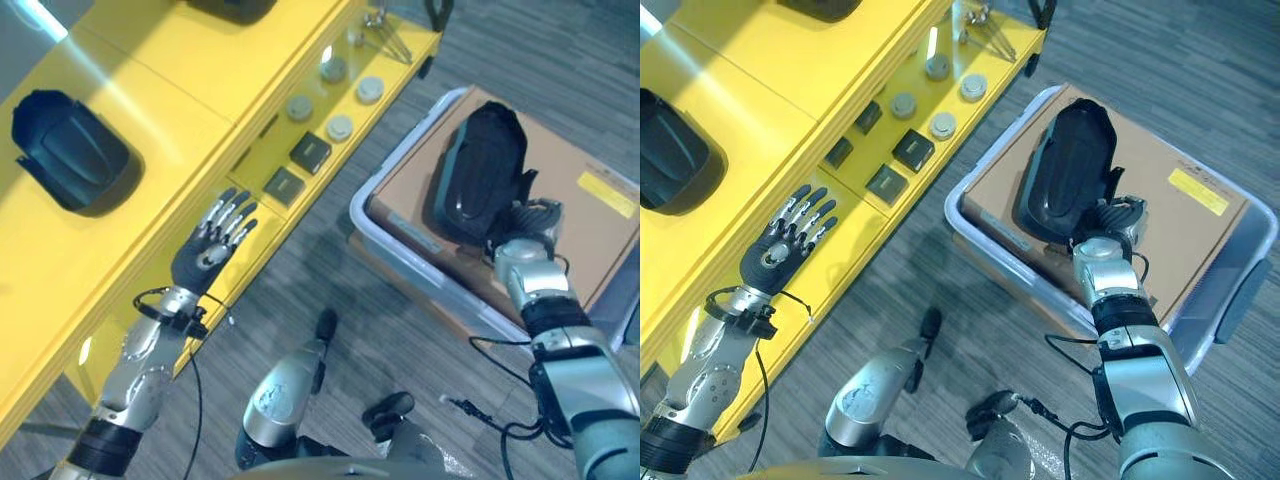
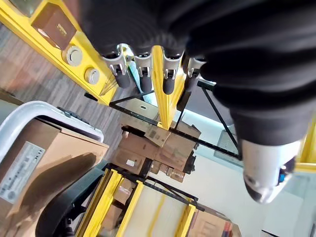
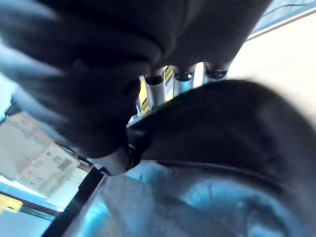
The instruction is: Move parts from the plastic box to the shelf.
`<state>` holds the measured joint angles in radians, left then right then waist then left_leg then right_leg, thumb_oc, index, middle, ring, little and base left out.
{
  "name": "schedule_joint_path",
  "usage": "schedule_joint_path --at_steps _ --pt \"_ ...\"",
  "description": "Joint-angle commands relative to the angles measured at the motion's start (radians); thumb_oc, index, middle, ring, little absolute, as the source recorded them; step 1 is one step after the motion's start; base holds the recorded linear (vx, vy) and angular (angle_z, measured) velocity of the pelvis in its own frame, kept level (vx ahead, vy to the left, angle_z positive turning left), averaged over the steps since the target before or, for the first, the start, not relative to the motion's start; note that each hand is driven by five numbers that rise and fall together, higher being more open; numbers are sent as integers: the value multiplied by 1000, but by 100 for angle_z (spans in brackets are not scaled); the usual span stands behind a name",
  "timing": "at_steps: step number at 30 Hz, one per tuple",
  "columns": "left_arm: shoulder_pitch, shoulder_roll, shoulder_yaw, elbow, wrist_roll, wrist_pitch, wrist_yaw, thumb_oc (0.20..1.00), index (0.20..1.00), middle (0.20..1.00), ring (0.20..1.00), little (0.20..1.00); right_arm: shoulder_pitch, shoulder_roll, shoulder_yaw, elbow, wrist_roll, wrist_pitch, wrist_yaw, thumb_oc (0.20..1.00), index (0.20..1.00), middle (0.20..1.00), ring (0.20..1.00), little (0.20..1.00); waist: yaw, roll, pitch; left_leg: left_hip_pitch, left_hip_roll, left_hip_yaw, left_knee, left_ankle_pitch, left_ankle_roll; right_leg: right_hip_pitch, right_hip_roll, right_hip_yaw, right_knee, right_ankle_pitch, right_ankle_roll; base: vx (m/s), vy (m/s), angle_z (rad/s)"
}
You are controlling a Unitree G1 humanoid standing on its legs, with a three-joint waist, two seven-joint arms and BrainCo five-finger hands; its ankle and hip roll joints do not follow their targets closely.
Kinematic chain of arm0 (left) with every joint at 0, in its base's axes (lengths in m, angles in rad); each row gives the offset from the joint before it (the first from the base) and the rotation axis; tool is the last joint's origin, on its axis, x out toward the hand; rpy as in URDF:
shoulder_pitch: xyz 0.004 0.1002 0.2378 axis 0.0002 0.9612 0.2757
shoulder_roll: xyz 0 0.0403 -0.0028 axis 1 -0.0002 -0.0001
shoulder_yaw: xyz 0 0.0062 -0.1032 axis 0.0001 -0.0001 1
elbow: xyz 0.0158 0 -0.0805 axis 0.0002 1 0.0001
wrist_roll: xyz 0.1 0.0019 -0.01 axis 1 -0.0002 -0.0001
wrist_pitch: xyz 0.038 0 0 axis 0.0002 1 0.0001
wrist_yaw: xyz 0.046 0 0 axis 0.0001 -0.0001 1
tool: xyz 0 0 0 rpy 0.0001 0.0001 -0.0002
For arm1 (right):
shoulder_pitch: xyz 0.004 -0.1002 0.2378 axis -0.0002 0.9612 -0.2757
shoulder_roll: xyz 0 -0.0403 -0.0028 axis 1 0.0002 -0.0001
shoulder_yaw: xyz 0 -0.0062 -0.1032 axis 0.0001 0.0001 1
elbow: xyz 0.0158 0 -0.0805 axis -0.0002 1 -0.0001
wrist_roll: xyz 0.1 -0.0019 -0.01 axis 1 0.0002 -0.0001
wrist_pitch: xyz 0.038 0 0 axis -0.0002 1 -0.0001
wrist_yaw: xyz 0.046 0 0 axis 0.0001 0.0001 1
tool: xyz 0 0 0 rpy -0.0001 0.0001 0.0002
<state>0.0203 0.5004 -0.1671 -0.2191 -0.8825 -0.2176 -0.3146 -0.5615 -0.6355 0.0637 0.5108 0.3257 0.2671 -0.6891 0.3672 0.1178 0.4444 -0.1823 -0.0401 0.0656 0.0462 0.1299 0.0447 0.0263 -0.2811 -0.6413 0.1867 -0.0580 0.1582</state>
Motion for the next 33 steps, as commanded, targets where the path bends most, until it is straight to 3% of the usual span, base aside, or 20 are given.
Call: schedule_joint_path --at_steps 1,9,12,13,17,21,24,33 --pt "1 -1 22 -78 -15 -5 -37 1000 1000 1000 1000 1000 12 -15 -6 -94 -14 -83 -53 200 200 200 200 200 -6 -43 -52 32 33 10 -31 -103 -50 -36 -3 87 -30 19 49 49 -65 -24" --pt "4 -33 34 -97 -3 139 49 1000 1000 1000 1000 1000 170 56 -65 -323 -64 -81 -19 200 200 200 200 200 -70 -76 -157 142 70 83 -79 -108 -70 45 25 115 -108 51 62 56 -78 -25" --pt "-26 -63 14 -88 -24 244 102 1000 1000 1000 1000 1000 214 79 -69 -375 -88 -75 22 200 200 200 200 200 -97 -81 -202 184 78 107 -97 -111 -73 69 33 130 -130 58 65 86 -41 -20" --pt "-49 -81 0 -80 -18 297 140 1000 1000 1000 1000 1000 229 91 -64 -397 -104 -66 44 200 200 200 200 200 -113 -84 -224 205 82 122 -108 -111 -75 80 39 139 -143 61 66 74 -46 -20" --pt "-138 -131 -60 -15 -51 363 276 1000 1000 1000 1000 1000 236 123 -23 -411 -129 -73 87 200 200 200 200 200 -160 -88 -263 241 92 165 -125 -100 -72 95 53 151 -173 82 58 33 -44 -24" --pt "-252 -208 -117 103 -97 392 380 1000 1000 1000 1000 1000 210 159 42 -403 -135 -69 133 200 200 200 200 200 -215 -94 -295 272 107 203 -131 -100 -78 108 63 180 -199 90 57 33 -49 -33" --pt "-327 -257 -160 192 -66 361 400 1000 1000 1000 1000 1000 194 176 90 -392 -137 -72 178 200 200 200 200 200 -252 -96 -309 290 119 237 -129 -101 -84 111 69 197 -206 90 53 30 -33 -38" --pt "-452 -335 -260 283 0 370 456 1000 1000 1000 1000 1000 136 219 204 -344 -133 -97 248 200 200 200 200 200 -305 -100 -329 325 138 286 -121 -115 -100 127 79 221 -209 75 57 33 -29 -25"
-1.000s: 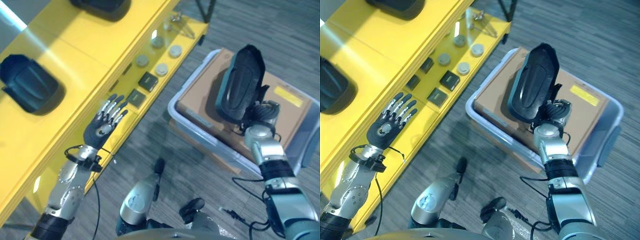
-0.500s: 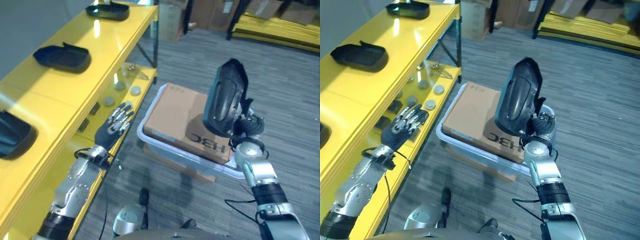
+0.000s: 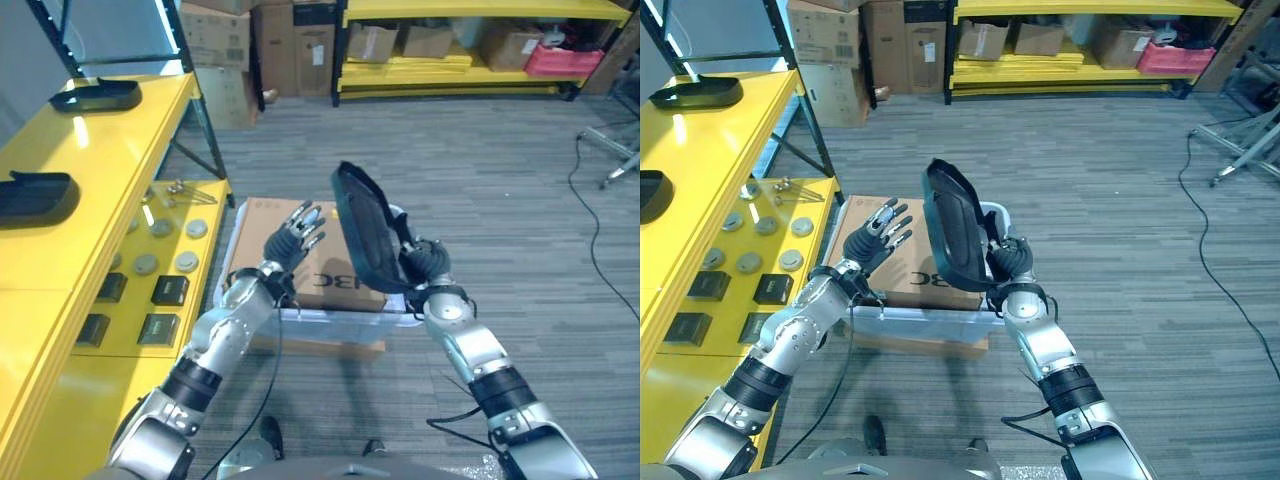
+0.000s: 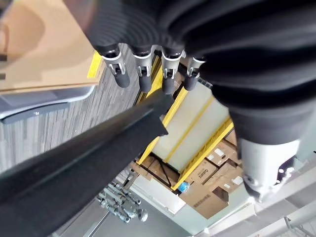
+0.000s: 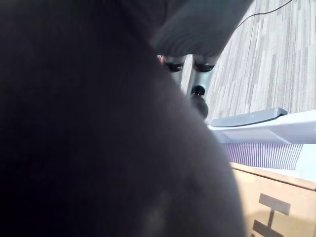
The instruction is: Move parts from the plastic box to the shelf.
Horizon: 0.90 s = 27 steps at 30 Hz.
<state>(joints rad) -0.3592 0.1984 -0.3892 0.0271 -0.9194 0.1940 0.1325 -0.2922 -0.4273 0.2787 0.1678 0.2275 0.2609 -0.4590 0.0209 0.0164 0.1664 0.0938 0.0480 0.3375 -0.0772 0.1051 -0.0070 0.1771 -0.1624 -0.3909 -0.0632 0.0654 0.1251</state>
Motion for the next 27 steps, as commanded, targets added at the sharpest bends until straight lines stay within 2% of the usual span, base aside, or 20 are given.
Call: schedule_joint_path --at_steps 1,5,12,21,27 --pt "-95 -52 -61 51 69 -7 23 1000 1000 1000 1000 1000 -151 31 14 9 -32 -91 28 200 200 200 200 200 32 1 -55 52 55 29 9 -92 -51 -21 -38 -32 40 -49 89 9 -24 -15" --pt "-119 -63 -89 82 130 44 50 1000 1000 1000 1000 1000 -171 47 41 18 -41 -89 40 200 200 200 200 200 26 2 -58 53 59 39 18 -96 -54 -18 -38 -35 38 -50 87 8 -9 -9" --pt "-128 -57 -80 113 169 83 130 1000 1000 1000 1000 1000 -187 46 54 17 -27 -72 34 200 200 200 200 200 26 4 -67 58 59 38 16 -97 -57 -9 -35 -38 32 -52 86 7 -4 -3" --pt "-141 -41 -39 153 215 132 94 1000 1000 1000 1000 1000 -204 45 53 33 -54 -55 48 200 200 200 200 200 35 11 -72 58 54 22 19 -96 -57 2 -34 -46 32 -56 81 4 1 -1" --pt "-139 -58 -45 166 139 135 80 1000 1000 1000 1000 1000 -210 39 58 46 -68 -56 70 200 200 200 200 200 34 15 -75 61 50 13 17 -95 -57 3 -34 -45 37 -57 80 0 0 0"
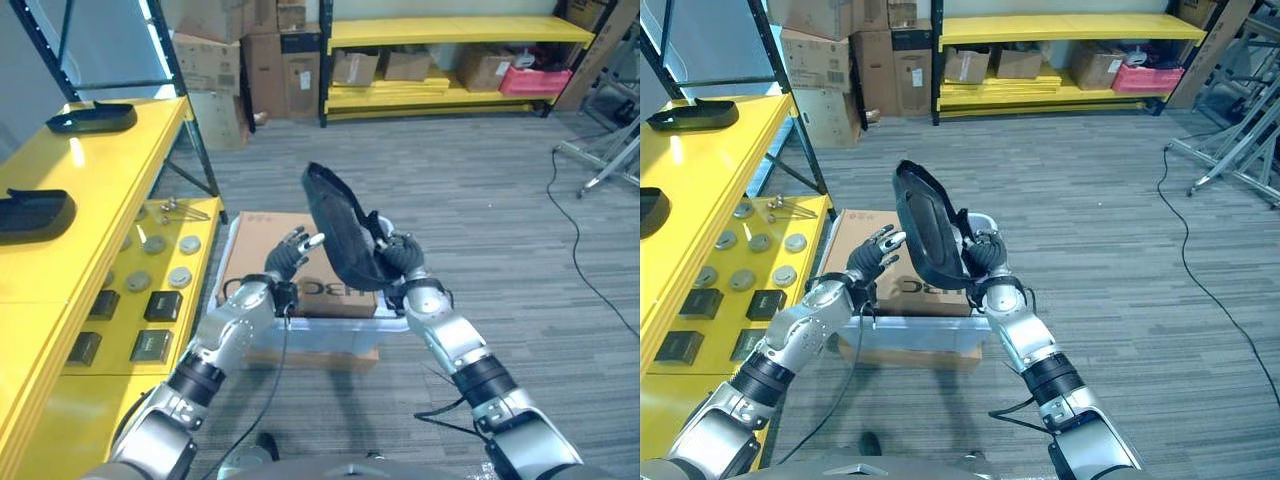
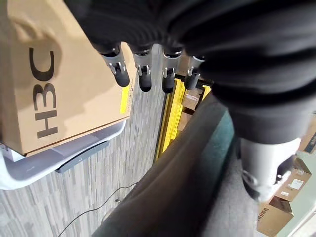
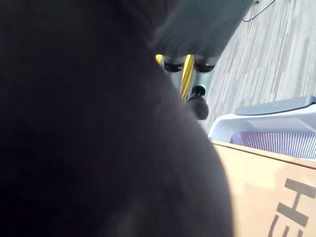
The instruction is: Move parts from the plastic box to the shelf.
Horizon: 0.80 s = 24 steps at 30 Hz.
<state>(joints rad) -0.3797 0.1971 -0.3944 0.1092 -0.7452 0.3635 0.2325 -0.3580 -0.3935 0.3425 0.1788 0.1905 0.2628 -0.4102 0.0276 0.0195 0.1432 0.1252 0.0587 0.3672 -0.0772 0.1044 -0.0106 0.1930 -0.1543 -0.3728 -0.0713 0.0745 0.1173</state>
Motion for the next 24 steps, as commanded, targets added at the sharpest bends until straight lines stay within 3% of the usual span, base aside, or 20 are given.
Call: schedule_joint_path --at_steps 1,4,11,19,24 --pt "-115 -65 -44 87 -52 -50 -16 1000 1000 1000 1000 1000 -143 6 -4 36 -36 -59 23 200 200 200 200 200 26 12 -51 30 38 -18 17 -95 -53 -13 -41 -63 45 -66 87 0 0 0" --pt "-111 -79 -44 78 -114 -68 3 1000 1000 1000 1000 1000 -144 8 5 38 -48 -56 22 200 200 200 200 200 24 12 -52 32 38 -17 14 -94 -53 -14 -43 -63 46 -66 88 0 0 0" --pt "-96 -86 -39 77 -198 -20 -15 1000 1000 1000 1000 1000 -151 -19 15 49 -117 -63 46 200 200 200 200 200 25 13 -50 29 39 -16 20 -93 -54 -13 -43 -67 52 -67 87 0 0 0" --pt "-87 -102 -50 104 -180 -29 -25 1000 1000 1000 1000 1000 -156 -25 31 62 -119 -64 68 200 200 200 200 200 25 9 -52 32 38 -21 15 -93 -54 -12 -42 -66 51 -66 87 0 0 0" --pt "-86 -90 -42 107 -140 3 -61 1000 1000 1000 1000 1000 -149 -26 28 72 -136 -77 80 200 200 200 200 200 28 10 -52 29 39 -20 18 -93 -54 -12 -42 -68 52 -68 87 0 0 0"
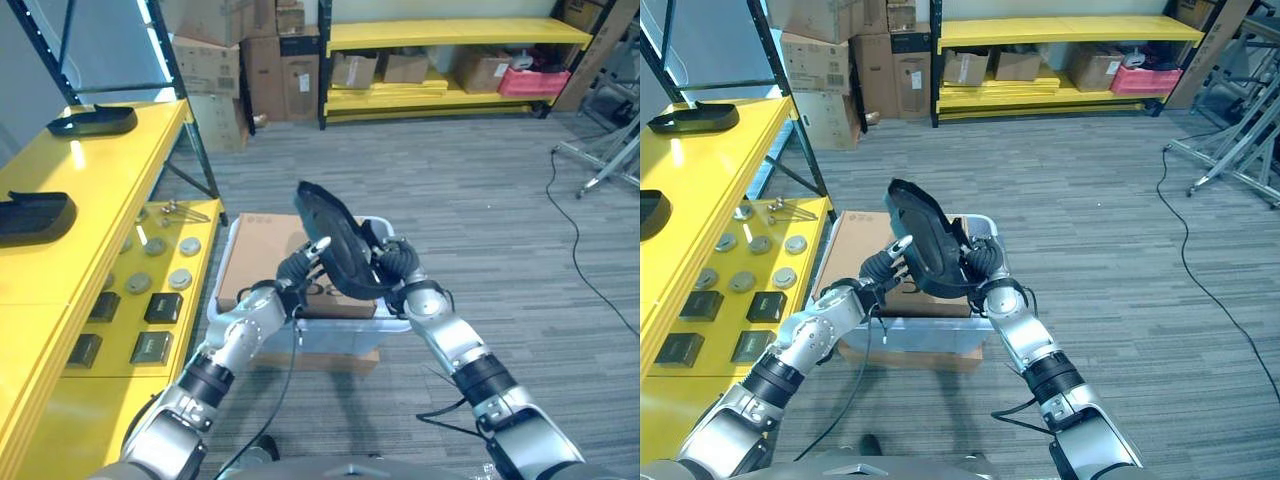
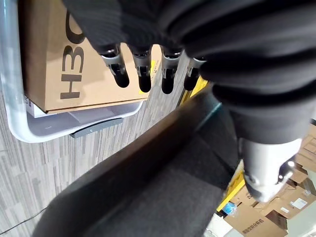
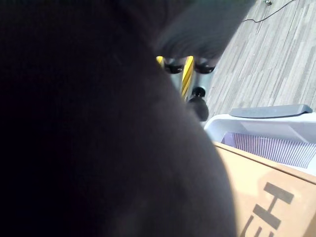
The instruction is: Move parts from the plastic box to the shelf.
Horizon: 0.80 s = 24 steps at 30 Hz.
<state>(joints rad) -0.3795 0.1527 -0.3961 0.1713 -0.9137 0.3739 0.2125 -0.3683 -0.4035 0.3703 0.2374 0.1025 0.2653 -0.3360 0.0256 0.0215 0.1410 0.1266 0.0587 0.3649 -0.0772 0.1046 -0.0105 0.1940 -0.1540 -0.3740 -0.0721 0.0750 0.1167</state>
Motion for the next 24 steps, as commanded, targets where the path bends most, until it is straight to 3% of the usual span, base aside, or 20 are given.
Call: schedule_joint_path --at_steps 1,9,11,22,23,24 --pt "-86 -43 -43 48 39 -3 -49 1000 1000 1000 1000 1000 -140 -17 2 13 -52 -78 9 200 200 200 200 200 30 8 -49 27 38 -19 19 -93 -54 -13 -42 -67 54 -69 87 0 0 0" --pt "-89 -25 -64 57 121 22 -109 1000 1000 1000 1000 1000 -148 -25 11 14 -76 -87 34 200 200 200 200 200 32 9 -48 27 35 -24 20 -96 -51 -15 -42 -64 58 -71 88 0 0 0" --pt "-95 -14 -74 52 162 58 -139 1000 1000 1000 1000 1000 -151 -24 17 13 -72 -87 35 200 200 200 200 200 33 10 -49 30 35 -24 17 -95 -51 -13 -41 -64 58 -72 88 0 0 0" --pt "-99 -32 -139 99 136 82 -161 1000 1000 1000 1000 1000 -171 -12 36 11 -58 -84 45 200 200 200 200 200 25 11 -49 35 34 -24 12 -96 -51 -16 -40 -57 60 -74 89 2 1 1" --pt "-99 -35 -142 101 134 80 -161 950 950 950 950 950 -171 -10 37 12 -57 -85 45 200 200 200 200 200 25 11 -49 35 34 -24 12 -96 -51 -16 -40 -57 61 -74 89 0 0 0" --pt "-97 -43 -151 104 124 69 -151 379 379 379 379 379 -174 -3 41 14 -54 -85 39 200 200 200 200 200 23 11 -47 35 34 -22 12 -95 -52 -16 -40 -56 62 -74 89 0 0 0"
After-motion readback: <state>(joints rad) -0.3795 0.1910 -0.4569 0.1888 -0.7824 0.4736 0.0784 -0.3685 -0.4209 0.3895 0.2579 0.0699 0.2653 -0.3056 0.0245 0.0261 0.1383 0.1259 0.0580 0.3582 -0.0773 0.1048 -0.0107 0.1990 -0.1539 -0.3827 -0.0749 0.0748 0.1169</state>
